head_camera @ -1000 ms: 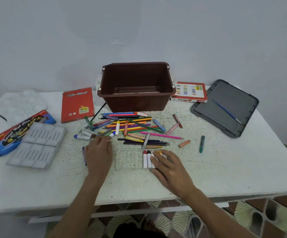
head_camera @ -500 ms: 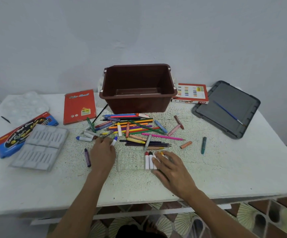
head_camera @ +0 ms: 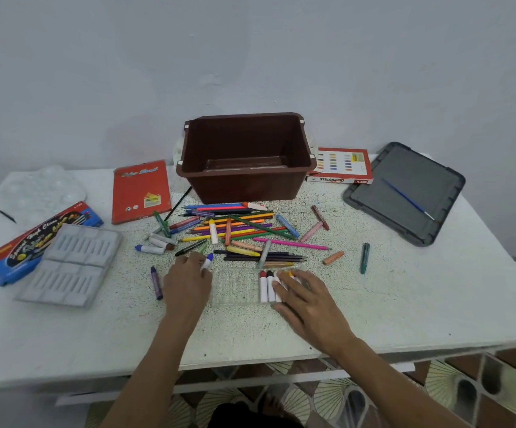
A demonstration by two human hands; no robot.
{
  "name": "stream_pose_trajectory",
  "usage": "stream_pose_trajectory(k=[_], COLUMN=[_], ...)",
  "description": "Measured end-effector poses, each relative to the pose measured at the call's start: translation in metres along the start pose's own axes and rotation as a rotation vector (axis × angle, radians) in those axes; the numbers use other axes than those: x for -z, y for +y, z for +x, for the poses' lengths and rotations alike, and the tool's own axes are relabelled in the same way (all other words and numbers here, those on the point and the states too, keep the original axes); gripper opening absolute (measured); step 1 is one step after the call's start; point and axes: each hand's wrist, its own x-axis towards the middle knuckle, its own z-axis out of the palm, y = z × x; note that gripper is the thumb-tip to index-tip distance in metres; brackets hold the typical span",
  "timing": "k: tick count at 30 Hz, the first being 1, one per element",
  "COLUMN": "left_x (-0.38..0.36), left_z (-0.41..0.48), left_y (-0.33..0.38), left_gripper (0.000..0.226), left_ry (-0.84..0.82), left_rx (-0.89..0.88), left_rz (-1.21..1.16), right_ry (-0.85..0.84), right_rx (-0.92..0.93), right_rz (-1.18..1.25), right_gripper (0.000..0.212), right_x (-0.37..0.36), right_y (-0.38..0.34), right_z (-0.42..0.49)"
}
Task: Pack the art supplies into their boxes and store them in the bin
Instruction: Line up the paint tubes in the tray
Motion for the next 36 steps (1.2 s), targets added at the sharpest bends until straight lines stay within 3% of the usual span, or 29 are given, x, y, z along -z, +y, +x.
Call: stream_pose_trajectory(k=[5,8,12,19,28,36], left_x=[0.007,0.007,-0.010,-0.018,-0.033,-0.041], left_z=[-0.008,-0.019,-0.030,-0.027,-0.029,-0.037], left_y=[0.017,0.036,0.044,0.033,0.014,0.004], left_gripper=[0.040,0.046,0.044,0.048,0.057,0.047], left_ry=[-0.004,-0.170,-0.281,-0.350,-0.082,0.030], left_rx=[-0.084,-0.085,-0.112,-0.288,-0.633,-0.680], left_rz=[-0.241,-0.475,-0.509,-0.312,0.068,0.105], right_ry=[-0.007,-0.009,-0.011,-0.008,0.011,-0.009], right_rx=[0.001,-0.005,-0.004,-0.005,0.002,-0.010], right_rz=[-0.001,-0.001,-0.010,-0.016,-0.016,-0.012], right_gripper=[0.039,0.040,0.040,0.040,0.040,0.041], right_x=[0.000,0.000,0.002,0.003,0.001,0.000], right_y=[0.000,0.000,-0.002,-0.002,-0.001,-0.001], right_z=[0.000,0.000,0.001,0.001,0.001,0.000])
